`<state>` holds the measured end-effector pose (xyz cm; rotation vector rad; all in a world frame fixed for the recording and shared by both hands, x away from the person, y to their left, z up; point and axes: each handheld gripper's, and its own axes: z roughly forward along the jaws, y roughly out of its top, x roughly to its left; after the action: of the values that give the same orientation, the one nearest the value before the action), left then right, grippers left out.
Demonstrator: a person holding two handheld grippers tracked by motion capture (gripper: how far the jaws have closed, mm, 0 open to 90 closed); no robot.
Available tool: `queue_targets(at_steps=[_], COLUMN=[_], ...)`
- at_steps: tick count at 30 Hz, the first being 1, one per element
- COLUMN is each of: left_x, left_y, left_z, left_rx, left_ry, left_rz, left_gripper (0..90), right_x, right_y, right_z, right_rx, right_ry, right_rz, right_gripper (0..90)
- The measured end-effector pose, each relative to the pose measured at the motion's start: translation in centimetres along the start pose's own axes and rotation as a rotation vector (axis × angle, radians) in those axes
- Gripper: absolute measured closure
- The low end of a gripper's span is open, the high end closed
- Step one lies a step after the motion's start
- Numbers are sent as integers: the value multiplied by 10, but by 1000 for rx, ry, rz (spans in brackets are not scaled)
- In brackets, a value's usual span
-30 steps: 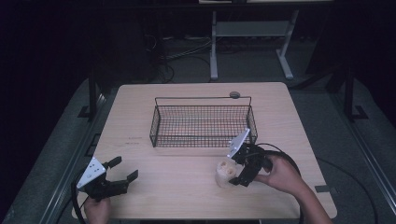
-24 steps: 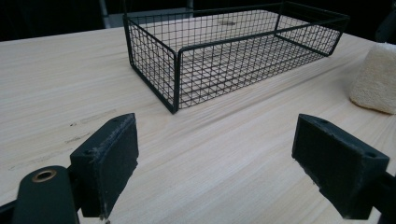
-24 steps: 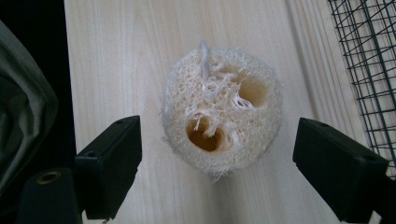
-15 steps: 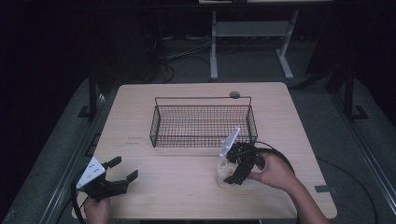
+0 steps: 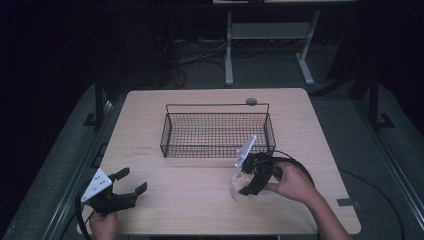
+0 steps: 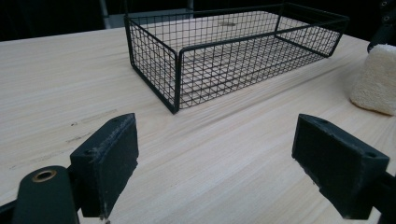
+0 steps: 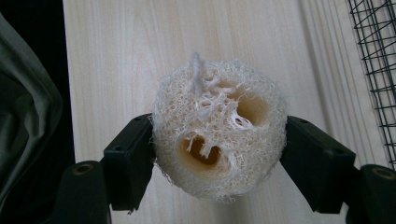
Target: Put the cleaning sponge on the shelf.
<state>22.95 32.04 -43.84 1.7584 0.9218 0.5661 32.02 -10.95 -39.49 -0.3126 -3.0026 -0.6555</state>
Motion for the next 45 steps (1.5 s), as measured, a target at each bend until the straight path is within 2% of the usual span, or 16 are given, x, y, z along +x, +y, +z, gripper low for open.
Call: queue_targets(at_steps=[28, 45], left_x=[0, -1], left_y=[0, 0], left_z=[-1, -1], left_rx=[-8, -9], left_ry=[-5, -5], left_rz=[-8, -1], left_gripper=[139, 139], right_x=[2, 2], right_y=[-2, 3], right_z=[-10, -27], right_rx=[-28, -45], right_ry=[1, -16], right_rz=[12, 13], right_gripper=[290, 290])
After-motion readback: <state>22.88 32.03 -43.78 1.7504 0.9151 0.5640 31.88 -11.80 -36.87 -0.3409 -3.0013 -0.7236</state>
